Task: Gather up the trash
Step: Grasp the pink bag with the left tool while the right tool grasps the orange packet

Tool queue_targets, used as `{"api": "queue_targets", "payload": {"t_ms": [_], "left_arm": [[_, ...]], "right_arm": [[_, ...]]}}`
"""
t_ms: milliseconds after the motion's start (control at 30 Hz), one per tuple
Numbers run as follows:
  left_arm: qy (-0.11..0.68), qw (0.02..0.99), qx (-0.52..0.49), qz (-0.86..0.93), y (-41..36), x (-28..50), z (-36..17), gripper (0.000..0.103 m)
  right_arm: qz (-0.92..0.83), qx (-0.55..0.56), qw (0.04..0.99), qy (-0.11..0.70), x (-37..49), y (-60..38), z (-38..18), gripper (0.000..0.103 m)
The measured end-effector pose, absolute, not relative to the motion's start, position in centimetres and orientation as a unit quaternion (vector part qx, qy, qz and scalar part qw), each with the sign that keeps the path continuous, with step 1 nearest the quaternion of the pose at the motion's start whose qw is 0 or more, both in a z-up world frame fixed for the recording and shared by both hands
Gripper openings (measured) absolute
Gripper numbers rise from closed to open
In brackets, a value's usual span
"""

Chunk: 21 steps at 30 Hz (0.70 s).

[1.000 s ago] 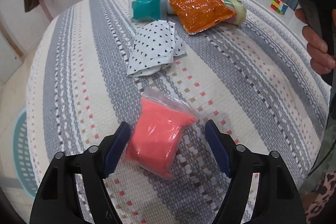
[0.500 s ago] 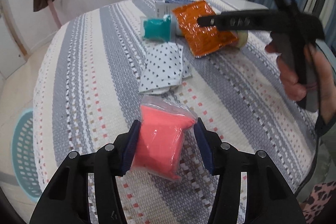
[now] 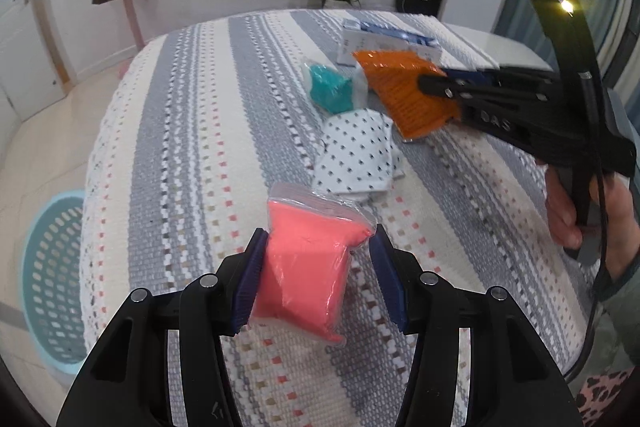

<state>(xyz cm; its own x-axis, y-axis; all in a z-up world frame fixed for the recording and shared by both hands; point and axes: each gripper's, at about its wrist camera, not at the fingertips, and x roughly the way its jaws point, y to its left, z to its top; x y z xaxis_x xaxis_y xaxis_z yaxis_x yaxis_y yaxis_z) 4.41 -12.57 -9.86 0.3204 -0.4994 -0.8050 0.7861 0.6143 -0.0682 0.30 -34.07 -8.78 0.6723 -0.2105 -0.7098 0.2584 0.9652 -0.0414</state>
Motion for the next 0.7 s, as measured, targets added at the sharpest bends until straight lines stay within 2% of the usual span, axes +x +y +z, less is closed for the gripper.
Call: {"api": "queue_targets", "payload": {"t_ms": [67,400,700], "left_arm": [[0.416,0.8,0.156,-0.402,-12.2,5.0,-9.4,0.05],[0.38,0.851,0.051,-0.36,-7.2,9.1,-5.0,0.05],[0.355,0.894,-0.037,-0.272,0.4,13.8,-2.2,0.05]], "right_arm": [[-0.127,0.035,0.916,0.379,0.1,-34.0,-8.3,0.012],[-0.093,0.043,0.939,0.328,0.0,-31.3,-3.2,0.012],[0.006,0.01,0.957,0.289,4.0,-22.4,1.4,0.012]]}}
